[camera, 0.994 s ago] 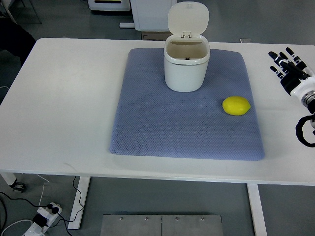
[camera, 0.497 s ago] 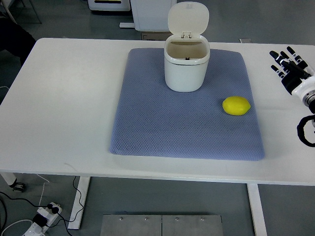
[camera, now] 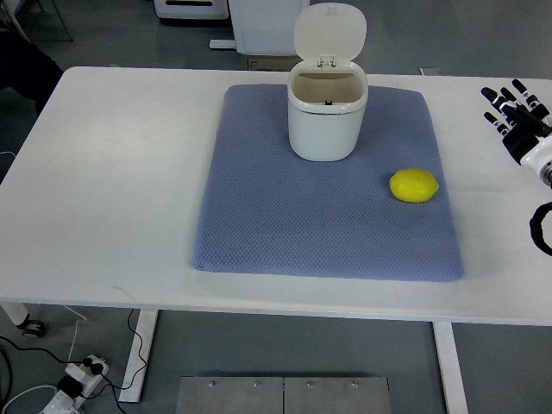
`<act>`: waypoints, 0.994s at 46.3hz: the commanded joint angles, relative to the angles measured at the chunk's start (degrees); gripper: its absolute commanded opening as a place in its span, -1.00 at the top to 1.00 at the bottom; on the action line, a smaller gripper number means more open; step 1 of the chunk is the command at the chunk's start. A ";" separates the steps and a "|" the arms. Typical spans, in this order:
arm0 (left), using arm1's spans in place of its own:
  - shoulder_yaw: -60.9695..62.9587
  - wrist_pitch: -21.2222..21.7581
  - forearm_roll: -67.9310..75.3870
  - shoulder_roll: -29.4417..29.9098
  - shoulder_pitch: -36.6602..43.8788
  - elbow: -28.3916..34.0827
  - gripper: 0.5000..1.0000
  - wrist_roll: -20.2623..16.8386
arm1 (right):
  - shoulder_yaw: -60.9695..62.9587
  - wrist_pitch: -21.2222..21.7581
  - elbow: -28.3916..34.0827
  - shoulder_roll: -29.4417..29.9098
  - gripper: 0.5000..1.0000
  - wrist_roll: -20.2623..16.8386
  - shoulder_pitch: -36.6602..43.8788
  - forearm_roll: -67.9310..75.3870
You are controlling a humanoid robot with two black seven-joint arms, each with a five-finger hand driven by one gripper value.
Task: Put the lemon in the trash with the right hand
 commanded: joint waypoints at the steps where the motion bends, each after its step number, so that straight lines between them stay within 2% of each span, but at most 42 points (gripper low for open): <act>1: 0.00 0.00 0.01 0.00 0.00 0.00 -1.00 0.00 | -0.09 0.00 -0.01 0.07 -1.00 0.00 0.00 0.00; 33: 0.00 0.00 0.01 0.00 0.00 0.00 -1.00 0.00 | -0.35 0.00 0.08 -0.20 -1.00 0.00 0.27 -0.09; 46: 0.00 0.00 0.01 0.00 0.00 0.00 -1.00 0.00 | -1.58 0.79 0.52 -2.65 -1.00 0.09 0.62 -2.37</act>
